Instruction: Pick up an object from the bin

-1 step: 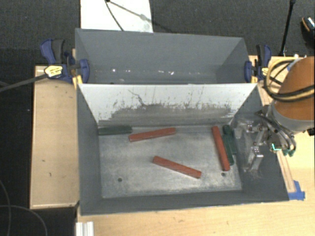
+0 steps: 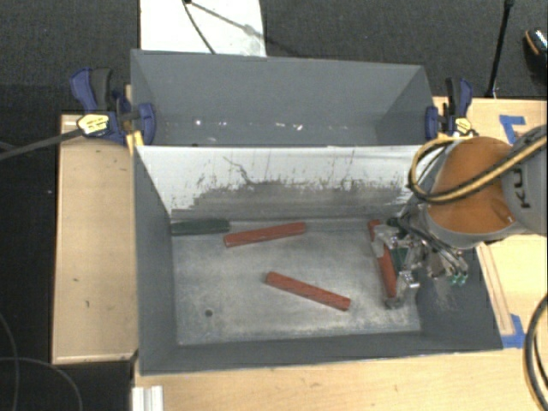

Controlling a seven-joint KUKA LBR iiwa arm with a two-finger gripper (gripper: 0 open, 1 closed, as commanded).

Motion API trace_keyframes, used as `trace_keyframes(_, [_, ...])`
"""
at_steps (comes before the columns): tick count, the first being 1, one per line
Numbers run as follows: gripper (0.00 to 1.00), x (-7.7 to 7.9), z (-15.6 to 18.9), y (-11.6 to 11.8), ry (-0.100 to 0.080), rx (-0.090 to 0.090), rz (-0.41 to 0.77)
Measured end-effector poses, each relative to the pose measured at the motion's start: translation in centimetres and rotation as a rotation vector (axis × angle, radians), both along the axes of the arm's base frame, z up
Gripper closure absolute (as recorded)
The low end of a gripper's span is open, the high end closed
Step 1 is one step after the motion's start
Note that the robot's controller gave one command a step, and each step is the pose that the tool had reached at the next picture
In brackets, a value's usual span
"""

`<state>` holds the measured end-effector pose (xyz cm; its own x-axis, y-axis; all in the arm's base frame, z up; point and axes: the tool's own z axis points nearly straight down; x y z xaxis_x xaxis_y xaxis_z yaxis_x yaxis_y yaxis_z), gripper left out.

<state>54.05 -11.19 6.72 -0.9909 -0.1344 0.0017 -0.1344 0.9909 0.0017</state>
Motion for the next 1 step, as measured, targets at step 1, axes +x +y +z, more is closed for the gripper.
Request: trace_keyframes(1, [0.00, 2.81, 0.39, -3.87, -0.005, -0.001, 0.204])
